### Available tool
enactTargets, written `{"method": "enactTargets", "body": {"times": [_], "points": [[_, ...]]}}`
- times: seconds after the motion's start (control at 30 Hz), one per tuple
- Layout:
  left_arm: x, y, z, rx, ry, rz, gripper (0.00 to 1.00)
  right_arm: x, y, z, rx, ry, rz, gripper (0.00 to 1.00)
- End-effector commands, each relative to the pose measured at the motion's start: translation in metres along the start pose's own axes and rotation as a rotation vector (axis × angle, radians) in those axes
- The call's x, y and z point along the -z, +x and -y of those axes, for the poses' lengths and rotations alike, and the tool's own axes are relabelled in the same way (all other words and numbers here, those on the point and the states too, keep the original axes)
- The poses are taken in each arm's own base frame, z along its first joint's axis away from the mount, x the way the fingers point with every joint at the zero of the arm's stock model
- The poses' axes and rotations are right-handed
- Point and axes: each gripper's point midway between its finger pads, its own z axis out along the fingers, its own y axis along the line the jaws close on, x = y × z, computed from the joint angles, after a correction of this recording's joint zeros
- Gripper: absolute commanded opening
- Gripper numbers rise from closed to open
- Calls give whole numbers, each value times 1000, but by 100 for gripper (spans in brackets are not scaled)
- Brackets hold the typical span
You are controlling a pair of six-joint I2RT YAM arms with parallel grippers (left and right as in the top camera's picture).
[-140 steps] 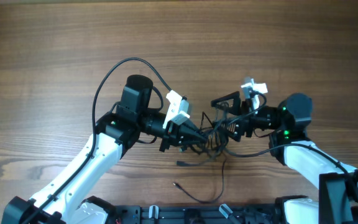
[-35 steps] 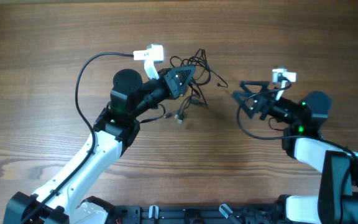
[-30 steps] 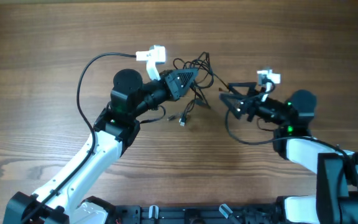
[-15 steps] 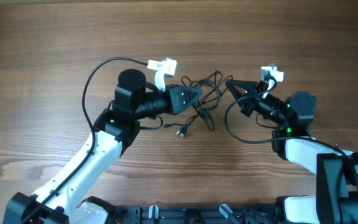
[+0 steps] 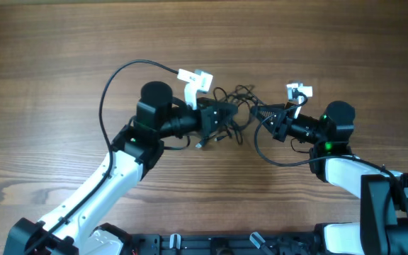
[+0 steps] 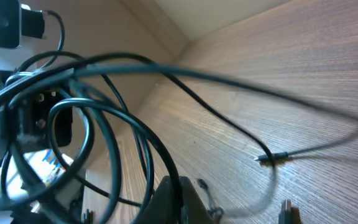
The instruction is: Untangle cables
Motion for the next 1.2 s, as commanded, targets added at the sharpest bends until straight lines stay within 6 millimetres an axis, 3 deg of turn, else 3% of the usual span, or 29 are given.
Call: {"method": "enactTargets", "body": {"times": [0.0,0.1,0.27,0.37,0.57,0.7,0.8,1.0,1.1,1.17], "points": [[-3,-1,-15,-11,-99,29,4,2,-7,-2,45,2,17,46],[0,2,-35,27,-191,33,4,16,-18,11,-35,44,61,100],[2,-1,-43,31,-240,57,4,66,-47,33,-239,86,178,100],[3,-4,-47,36,-265,74,4,75,-46,27,-325,42,162,99],[3,-4,-48,36,-267,74,4,42,-21,-11,-356,-104,-7,84],[3,-3,-47,36,-266,73,4,17,-10,-44,-266,-200,-84,69],[3,-3,-47,36,-266,73,4,1,-3,-56,-233,-224,-101,68],[2,-2,-46,72,-261,75,4,-23,-9,-45,-207,-126,6,69],[-2,1,-42,66,-251,64,4,-30,-11,-25,-258,-19,66,68],[-4,4,-38,62,-244,55,4,-33,-6,-10,-317,55,77,63]]}}
